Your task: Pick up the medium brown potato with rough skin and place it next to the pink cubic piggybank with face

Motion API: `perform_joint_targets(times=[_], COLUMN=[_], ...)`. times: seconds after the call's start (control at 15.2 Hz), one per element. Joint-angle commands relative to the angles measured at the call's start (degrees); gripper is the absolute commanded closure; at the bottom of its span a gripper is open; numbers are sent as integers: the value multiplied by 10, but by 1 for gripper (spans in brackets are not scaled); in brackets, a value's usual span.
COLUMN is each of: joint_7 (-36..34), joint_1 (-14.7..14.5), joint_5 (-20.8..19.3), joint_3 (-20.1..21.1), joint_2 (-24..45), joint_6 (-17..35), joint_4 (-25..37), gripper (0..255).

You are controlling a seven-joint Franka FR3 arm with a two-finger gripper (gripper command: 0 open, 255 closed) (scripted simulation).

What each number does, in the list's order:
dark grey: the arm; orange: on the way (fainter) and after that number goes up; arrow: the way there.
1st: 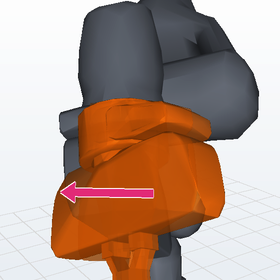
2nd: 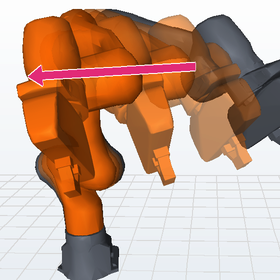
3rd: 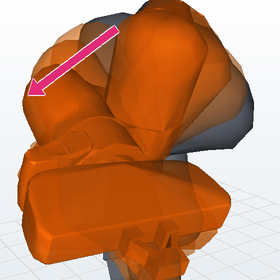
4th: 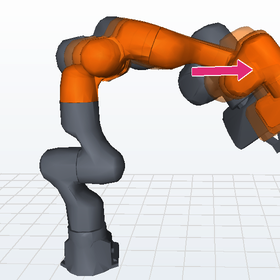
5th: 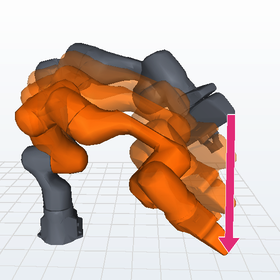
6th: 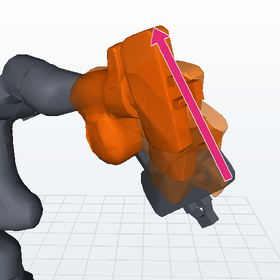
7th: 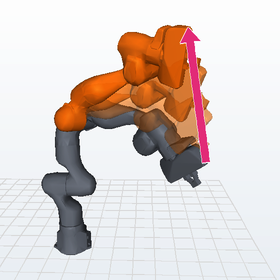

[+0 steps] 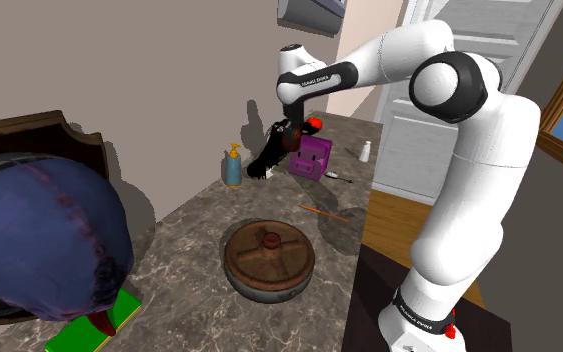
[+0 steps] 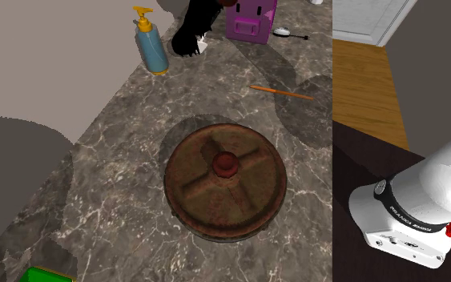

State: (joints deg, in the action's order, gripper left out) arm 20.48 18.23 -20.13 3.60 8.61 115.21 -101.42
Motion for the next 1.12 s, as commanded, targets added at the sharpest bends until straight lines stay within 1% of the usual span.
perform_joint_targets(times=[0.0,1.06], joint_7=[-5,-46], joint_1=[0,1], joint_5=[-2,-29], joint_3=[0,-6], joint_2=[2,42], joint_6=[14,119], joint_4=[-12,-83], gripper=[255,255])
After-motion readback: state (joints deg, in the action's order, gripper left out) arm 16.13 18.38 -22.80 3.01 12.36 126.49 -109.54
